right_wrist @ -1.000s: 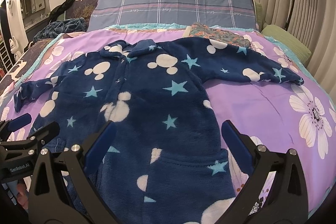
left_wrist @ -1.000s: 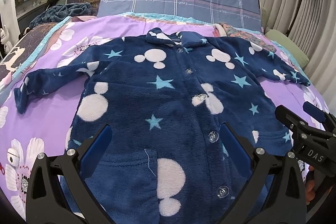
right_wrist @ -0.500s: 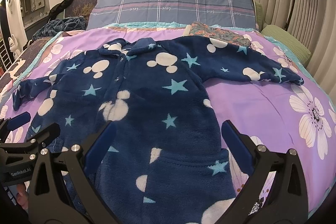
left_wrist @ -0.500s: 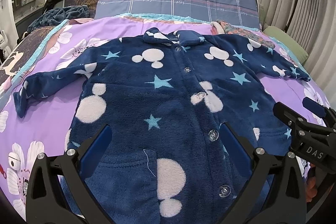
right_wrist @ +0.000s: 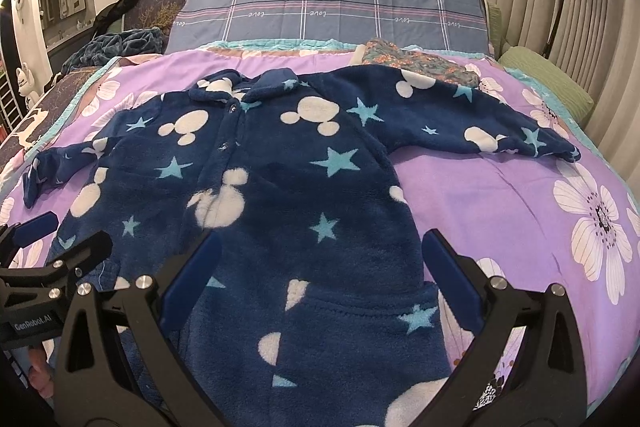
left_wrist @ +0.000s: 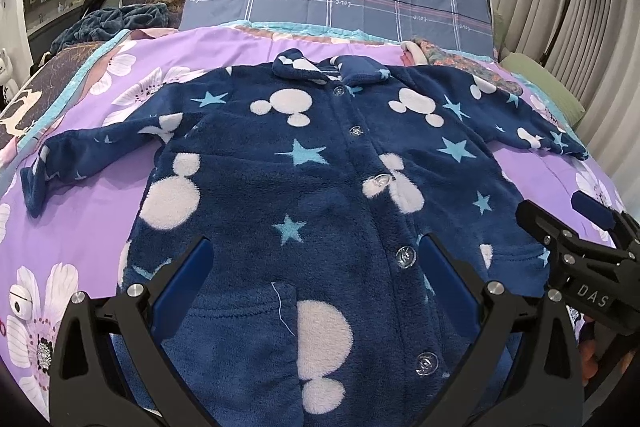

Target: Fold small clothes

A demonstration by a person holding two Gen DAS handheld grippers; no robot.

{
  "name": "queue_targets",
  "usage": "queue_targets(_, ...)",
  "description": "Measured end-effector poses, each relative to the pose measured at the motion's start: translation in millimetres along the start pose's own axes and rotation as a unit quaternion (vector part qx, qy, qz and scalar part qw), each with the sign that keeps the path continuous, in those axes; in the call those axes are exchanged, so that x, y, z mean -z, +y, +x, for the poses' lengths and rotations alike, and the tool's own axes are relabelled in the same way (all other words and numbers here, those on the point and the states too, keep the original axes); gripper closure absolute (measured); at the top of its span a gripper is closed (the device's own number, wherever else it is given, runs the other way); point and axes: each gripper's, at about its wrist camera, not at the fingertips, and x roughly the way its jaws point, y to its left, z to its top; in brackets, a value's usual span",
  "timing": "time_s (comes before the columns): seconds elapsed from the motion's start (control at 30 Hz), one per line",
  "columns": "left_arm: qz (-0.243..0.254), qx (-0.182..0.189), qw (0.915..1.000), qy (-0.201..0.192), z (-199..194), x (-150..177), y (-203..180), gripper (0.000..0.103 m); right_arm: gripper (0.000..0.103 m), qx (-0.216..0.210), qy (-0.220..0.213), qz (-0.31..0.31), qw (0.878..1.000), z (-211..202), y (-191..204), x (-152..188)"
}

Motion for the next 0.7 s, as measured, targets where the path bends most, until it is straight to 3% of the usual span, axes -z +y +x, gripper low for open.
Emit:
queue_targets(0.37, -0.013, 0.021, 0.9997, -0.002, 4, 2, 10, 0.001, 0.002, 0.0, 0.008, -0.003, 1.0, 6, 1, 3)
queue_targets(0.47, -0.047, 0.052, 0.9974, -0.019, 2, -4, 35, 0.002, 0.002, 0.002, 0.009, -0.003, 1.0, 8, 0, 3)
queue_targets(0.5, -0.074, 0.055, 0.9955, -0.023, 2, -7, 53, 0.009, 0.002, 0.004, 0.009, -0.002, 1.0, 9, 0, 3)
queue_targets(0.6, -0.173, 0.065, 0.9824, -0.023, 7, -16, 113, 0.026, 0.002, 0.01, 0.014, 0.002, 1.0, 14, -5, 3)
queue_targets(0.63, -0.23, 0.072, 0.9702, -0.025, 9, -16, 147, 0.032, 0.002, 0.011, 0.017, 0.005, 1.0, 17, -7, 3)
queue_targets(0.7, -0.291, 0.074, 0.9535, -0.028, 12, -13, 185, 0.04, 0.002, 0.012, 0.021, 0.009, 1.0, 21, -8, 3)
